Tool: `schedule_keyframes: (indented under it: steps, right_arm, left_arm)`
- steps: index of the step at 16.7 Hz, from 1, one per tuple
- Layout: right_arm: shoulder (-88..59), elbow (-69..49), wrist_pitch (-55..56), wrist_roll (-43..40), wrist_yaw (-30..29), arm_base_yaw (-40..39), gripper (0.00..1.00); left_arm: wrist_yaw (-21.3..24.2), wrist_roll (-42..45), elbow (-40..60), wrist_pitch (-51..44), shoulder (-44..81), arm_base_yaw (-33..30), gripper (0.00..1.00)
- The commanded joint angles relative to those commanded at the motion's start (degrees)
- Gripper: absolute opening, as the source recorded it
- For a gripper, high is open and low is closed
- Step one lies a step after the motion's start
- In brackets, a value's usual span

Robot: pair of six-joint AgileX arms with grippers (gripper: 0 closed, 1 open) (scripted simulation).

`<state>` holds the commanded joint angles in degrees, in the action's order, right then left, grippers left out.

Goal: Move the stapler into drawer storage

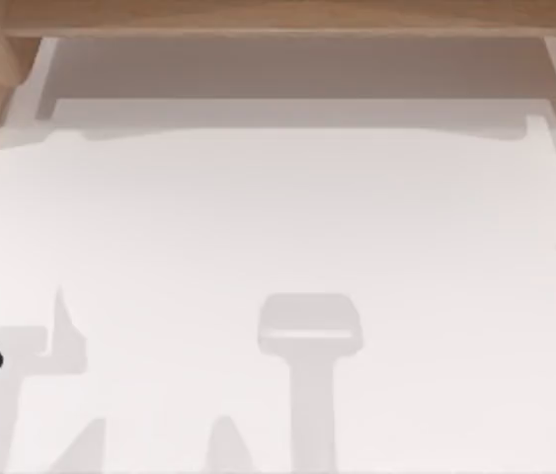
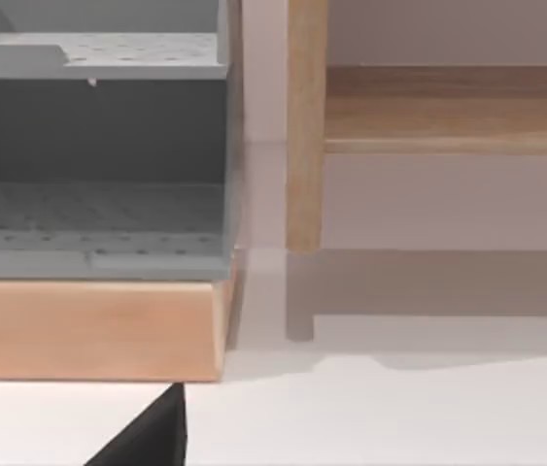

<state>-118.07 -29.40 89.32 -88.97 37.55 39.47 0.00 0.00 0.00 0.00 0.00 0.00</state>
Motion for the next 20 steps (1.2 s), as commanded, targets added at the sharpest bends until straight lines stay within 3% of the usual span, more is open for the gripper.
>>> schedule_keyframes:
  steps: [9,20]
  right_arm:
    - [-0.49,-0.78,-0.71,0.08,-0.35,-0.46,0.00]
    - [-4.85,-12.57,-8.17,0.02,-6.82,-6.62,0.00]
  left_arm:
    - [0.00,0.00,0.00,0.00,0.00,0.00,1.00]
    - [0.00,0.00,0.00,0.00,0.00,0.00,1.00]
